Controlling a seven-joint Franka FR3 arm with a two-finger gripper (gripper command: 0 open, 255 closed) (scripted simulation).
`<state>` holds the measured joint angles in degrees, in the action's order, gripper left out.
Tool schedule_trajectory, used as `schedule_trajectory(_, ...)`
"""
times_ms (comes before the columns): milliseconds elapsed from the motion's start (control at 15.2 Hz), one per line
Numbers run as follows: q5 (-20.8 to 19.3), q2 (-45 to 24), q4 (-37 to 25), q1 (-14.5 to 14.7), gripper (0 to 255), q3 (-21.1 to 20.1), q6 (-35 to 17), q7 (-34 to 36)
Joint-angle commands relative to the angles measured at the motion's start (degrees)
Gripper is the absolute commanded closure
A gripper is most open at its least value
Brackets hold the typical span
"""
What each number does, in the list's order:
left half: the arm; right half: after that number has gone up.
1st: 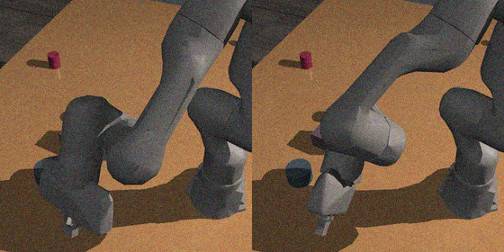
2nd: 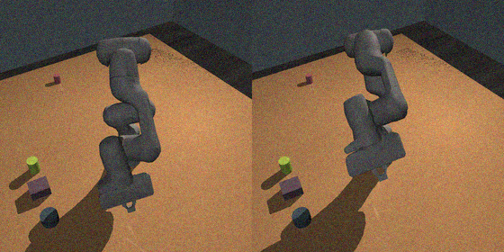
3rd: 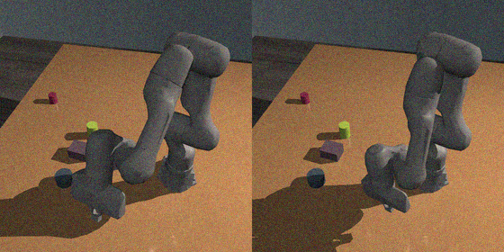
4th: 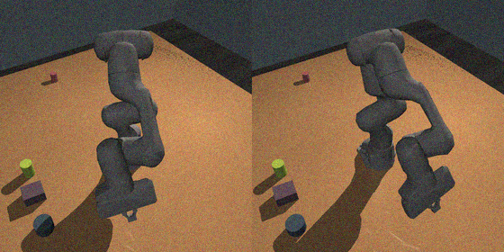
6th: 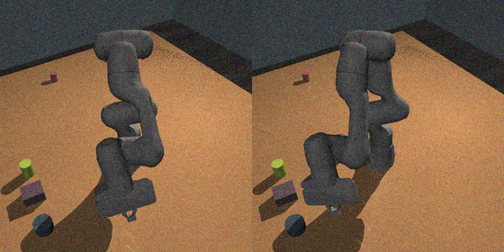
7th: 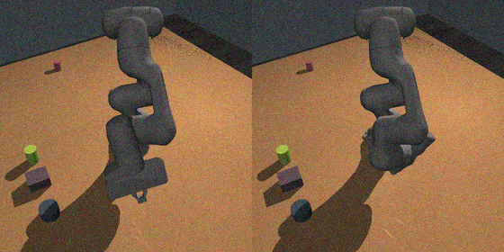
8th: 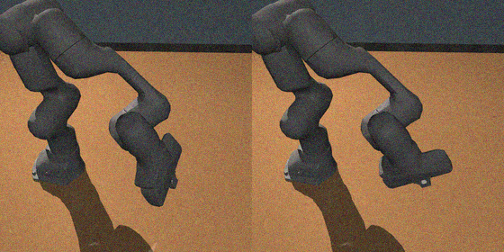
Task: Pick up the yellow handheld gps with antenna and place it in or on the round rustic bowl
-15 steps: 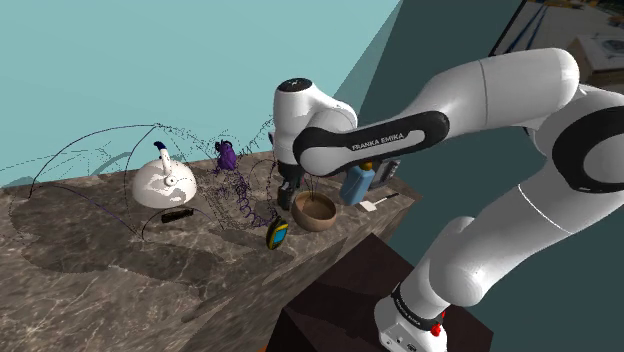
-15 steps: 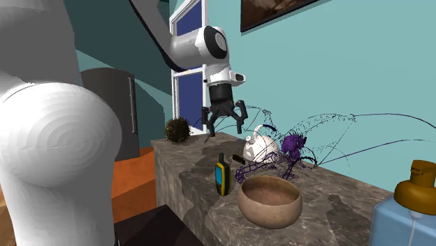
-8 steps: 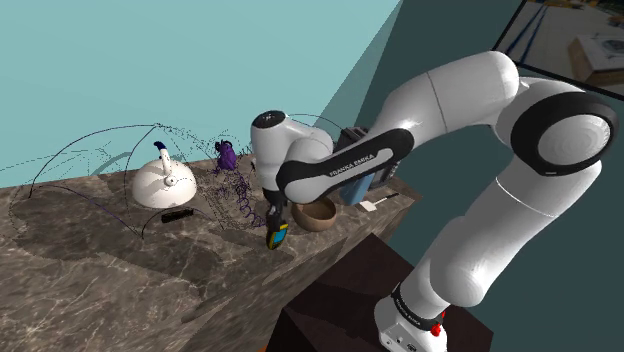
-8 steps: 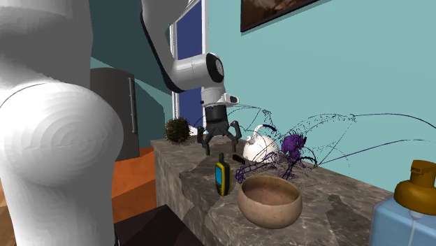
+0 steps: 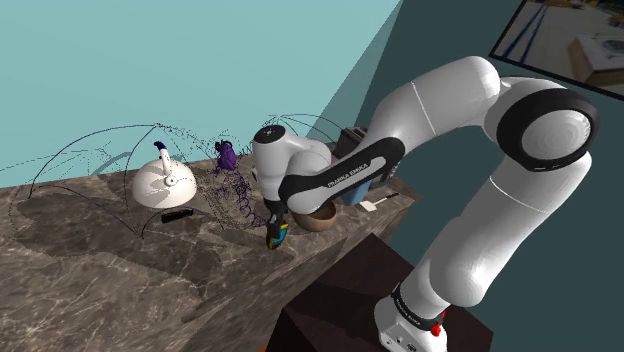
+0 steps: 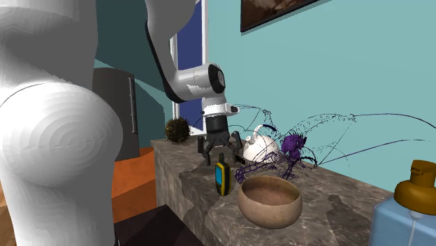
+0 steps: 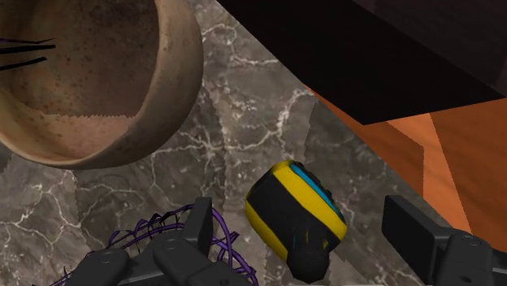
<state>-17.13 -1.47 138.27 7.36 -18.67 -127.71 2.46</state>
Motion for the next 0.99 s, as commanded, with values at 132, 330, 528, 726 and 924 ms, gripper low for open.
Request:
schedule_trajectory(132, -0.11, -0.18, 0.00, 0.01, 0, 0.00, -0.17, 0.13)
schedule_trajectory(330, -0.10, -0.17, 0.00, 0.01, 255, 0.00, -0.16, 0.12)
schedule_trajectory(528, -0.10, -0.16, 0.00, 0.01, 255, 0.00, -0.15, 0.11)
schedule_trajectory(726, -0.11, -0.19, -0.03, 0.01, 255, 0.00, -0.15, 0.12)
schedule_trajectory(924, -0.11, -0.18, 0.00, 0.01, 255, 0.00, -0.17, 0.13)
